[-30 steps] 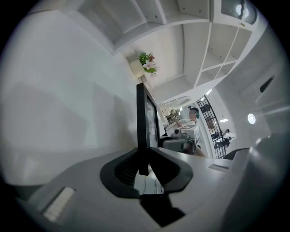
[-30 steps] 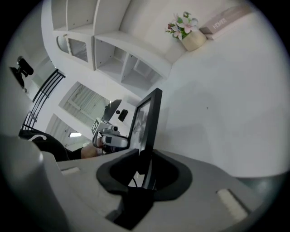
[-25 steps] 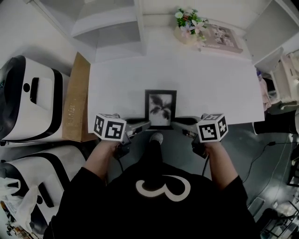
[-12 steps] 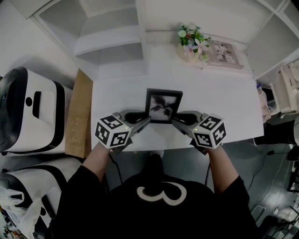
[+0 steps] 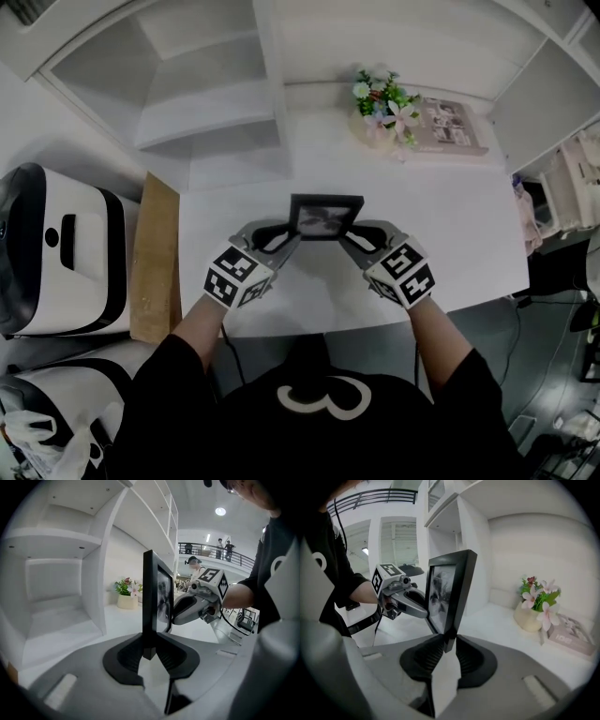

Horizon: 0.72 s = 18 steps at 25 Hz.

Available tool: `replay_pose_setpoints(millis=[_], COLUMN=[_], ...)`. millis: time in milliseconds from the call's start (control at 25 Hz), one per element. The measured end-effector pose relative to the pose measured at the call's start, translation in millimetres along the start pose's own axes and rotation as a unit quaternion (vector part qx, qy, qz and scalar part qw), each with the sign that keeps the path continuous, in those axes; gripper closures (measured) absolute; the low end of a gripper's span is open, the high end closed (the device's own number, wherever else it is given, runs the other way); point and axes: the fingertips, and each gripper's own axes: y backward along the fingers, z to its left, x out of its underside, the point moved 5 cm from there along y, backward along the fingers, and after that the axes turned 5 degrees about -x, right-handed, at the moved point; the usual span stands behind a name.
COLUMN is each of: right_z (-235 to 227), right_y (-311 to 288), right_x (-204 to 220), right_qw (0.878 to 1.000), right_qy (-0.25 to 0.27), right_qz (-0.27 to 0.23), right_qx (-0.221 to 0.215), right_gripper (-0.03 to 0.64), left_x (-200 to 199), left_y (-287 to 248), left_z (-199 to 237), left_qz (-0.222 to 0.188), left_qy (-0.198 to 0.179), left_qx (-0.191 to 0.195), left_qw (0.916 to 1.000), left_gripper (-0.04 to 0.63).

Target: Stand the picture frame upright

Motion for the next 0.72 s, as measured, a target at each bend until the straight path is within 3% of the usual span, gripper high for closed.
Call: replay_pose_setpoints(millis=[160,720], right_z=[-13,-27], right_y=[-14,-42], right_x=[0,22], right_qw=[0.999,0.997], right_qy=[0.029,0.022], right_qz=[0.011,0.044], right_qx=[0.026,0.067], right_gripper=[0.529,0.528], left_x=[7,36], left_y=[-16,-49], left_z=[12,23], left_qz=[0.003,0.061], left_qy=[-0.014,-0.054], left_qx=[-0.019,-0.039], left_qw=[0.9997,0.9959], left_gripper=[0.509,0.508])
